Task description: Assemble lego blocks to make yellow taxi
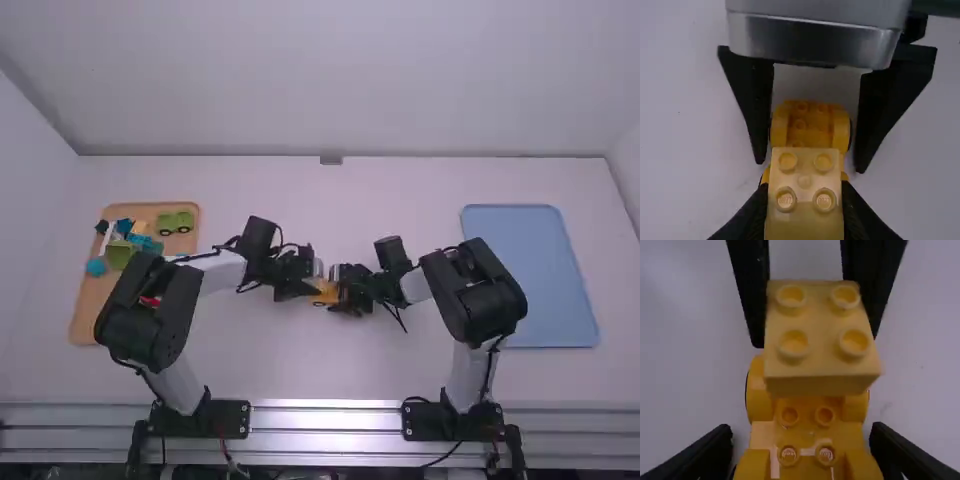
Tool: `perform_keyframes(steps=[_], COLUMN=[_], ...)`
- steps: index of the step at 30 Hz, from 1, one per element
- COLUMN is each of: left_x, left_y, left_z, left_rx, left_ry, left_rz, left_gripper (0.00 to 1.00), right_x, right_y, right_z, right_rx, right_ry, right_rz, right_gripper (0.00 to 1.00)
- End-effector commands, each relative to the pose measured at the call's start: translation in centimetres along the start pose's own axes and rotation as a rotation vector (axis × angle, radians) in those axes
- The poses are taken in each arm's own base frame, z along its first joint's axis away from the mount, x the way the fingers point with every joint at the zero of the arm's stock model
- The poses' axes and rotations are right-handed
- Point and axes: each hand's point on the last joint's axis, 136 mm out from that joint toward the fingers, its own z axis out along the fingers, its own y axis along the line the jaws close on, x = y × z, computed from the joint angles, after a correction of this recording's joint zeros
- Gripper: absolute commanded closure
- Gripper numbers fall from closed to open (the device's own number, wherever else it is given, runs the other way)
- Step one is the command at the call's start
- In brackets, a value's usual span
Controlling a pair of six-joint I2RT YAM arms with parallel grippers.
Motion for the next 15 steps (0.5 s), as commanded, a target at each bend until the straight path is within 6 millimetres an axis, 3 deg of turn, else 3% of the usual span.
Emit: perform_keyframes(steps=[1, 10, 15], left_x=[-0.3, 0.3, 0.7], left_y=[-0.4, 0.0, -0.2], left_z=[0.1, 0.7, 1.4], left_rx=[0.021, 0.018, 0.037], left_ry=[-0.021, -0.026, -0.037], left_rz=[0.032, 0.031, 0.003], left_gripper=[0.98, 0.98, 0.98], right_x=[-0.5, 0.8, -0.1], right_y=[-0.2, -0.3, -0.5], right_z=[-0.3, -0.7, -1.0], right_rx=[0.006, 0.003, -0.023], right_ry=[-0.012, -0.012, -0.133], right_rz=[-0.016, 0.043, 0.025], right_gripper=[0.24, 0.24, 0.22])
